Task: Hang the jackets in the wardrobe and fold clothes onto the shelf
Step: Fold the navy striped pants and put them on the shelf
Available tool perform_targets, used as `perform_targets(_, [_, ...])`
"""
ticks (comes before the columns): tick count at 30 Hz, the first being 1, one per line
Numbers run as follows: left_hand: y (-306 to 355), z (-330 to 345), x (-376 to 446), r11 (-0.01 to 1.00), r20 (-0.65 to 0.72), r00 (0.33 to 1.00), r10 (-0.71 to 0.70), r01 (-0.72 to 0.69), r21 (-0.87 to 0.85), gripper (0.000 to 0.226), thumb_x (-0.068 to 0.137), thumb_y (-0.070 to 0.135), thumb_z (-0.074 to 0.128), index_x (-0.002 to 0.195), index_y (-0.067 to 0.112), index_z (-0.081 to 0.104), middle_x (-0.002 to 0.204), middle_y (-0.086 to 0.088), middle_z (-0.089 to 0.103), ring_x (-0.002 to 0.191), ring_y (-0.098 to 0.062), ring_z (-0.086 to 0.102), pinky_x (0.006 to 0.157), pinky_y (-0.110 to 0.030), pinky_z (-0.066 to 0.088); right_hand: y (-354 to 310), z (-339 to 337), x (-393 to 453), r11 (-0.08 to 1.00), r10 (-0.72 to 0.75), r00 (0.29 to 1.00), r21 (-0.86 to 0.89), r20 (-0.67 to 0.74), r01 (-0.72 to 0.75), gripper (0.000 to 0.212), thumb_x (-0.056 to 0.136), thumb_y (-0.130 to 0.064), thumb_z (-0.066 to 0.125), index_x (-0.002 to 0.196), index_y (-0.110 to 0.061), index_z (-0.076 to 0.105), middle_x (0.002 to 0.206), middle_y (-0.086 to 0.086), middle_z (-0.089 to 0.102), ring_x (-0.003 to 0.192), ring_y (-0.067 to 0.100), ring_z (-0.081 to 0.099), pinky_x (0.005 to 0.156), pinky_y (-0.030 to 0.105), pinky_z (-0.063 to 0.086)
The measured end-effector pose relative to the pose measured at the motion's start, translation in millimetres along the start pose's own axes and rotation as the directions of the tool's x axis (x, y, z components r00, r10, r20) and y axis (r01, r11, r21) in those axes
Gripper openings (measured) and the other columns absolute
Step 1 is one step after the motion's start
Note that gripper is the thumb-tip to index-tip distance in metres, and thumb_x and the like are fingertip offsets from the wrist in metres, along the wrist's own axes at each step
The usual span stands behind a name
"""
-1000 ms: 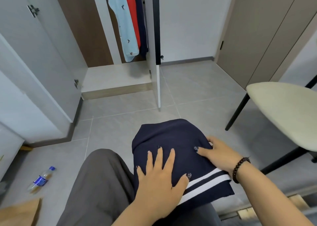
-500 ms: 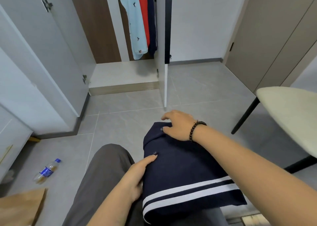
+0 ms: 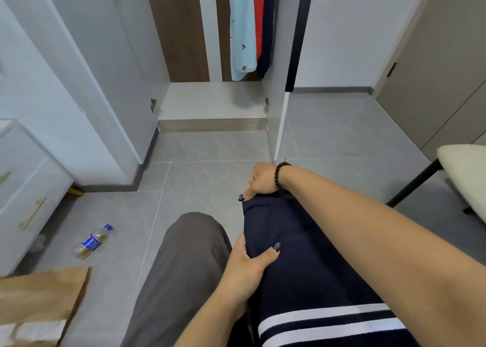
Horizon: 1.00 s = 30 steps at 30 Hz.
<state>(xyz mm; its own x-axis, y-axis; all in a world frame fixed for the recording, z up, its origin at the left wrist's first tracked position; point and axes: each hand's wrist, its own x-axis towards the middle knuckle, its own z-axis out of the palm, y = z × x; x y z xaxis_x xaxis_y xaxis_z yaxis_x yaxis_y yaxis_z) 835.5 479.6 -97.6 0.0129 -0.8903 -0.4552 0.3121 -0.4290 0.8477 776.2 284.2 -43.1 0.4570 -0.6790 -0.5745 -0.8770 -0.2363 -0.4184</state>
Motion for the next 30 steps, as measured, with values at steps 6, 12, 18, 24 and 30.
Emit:
perform_targets(6, [2.7,-5.9,3.5,1.0,-0.062,0.998,-0.017,0.018,0.024,0.033,0.082,0.022,0.076,0.112,0.025,0.061,0.106,0.006,0.073,0.094,-0.013,0.071,0.084,-0.035,0.058,8.5,10.3,3.1,0.996,0.065,0.979,-0.055,-0.194,-0.077,0.037,0.083,-0.037,0.071,0.089,0.0,0.07,0.093,0.01,0.068,0.091,0.024,0.063,0.088,0.036,0.053])
perform_targets(12, [-6.2,-4.4,-4.2,0.987,-0.057,0.988,-0.147,0.142,-0.075,0.033,0.084,0.025,0.073,0.114,0.013,0.065,0.103,-0.003,0.075,0.095,-0.023,0.072,0.088,-0.041,0.057,16.5,44.3,-41.5,0.981,-0.184,0.87,-0.143,-0.458,0.133,0.029,0.097,-0.023,0.045,0.123,-0.019,0.059,0.133,-0.001,0.055,0.127,0.021,0.046,0.109,0.038,0.034])
perform_targets(18, [-13.9,-2.1,-8.9,0.979,-0.035,0.982,-0.185,0.181,-0.095,0.022,0.09,0.023,0.066,0.11,0.014,0.067,0.097,-0.005,0.076,0.087,-0.022,0.073,0.066,-0.03,0.058,63.9,98.6,-110.7,0.957,-0.095,0.94,-0.291,-0.327,-0.004,0.058,0.099,-0.053,0.022,0.152,-0.031,0.014,0.161,-0.003,0.001,0.147,0.015,-0.011,0.118,0.039,-0.009])
perform_targets(24, [-17.3,10.0,-9.9,0.991,-0.084,0.988,-0.128,0.13,0.026,0.025,0.092,0.027,0.064,0.113,0.013,0.065,0.099,-0.003,0.076,0.09,-0.022,0.073,0.077,-0.036,0.058,101.1,97.8,-121.0,0.98,0.083,0.925,-0.137,-0.371,-0.143,0.068,0.091,-0.069,0.018,0.151,-0.039,0.005,0.161,-0.004,-0.004,0.147,0.015,-0.012,0.119,0.041,-0.01])
perform_targets(30, [-16.8,5.5,-13.1,0.983,-0.064,0.982,-0.18,0.178,-0.033,0.03,0.087,0.03,0.07,0.111,0.012,0.067,0.096,-0.006,0.076,0.085,-0.024,0.074,0.06,-0.028,0.058,151.9,97.4,-144.6,0.784,0.377,0.884,0.603,-0.276,-0.146,0.084,0.079,-0.075,0.046,0.148,-0.027,0.031,0.152,0.002,0.035,0.137,0.02,0.036,0.115,0.04,0.028])
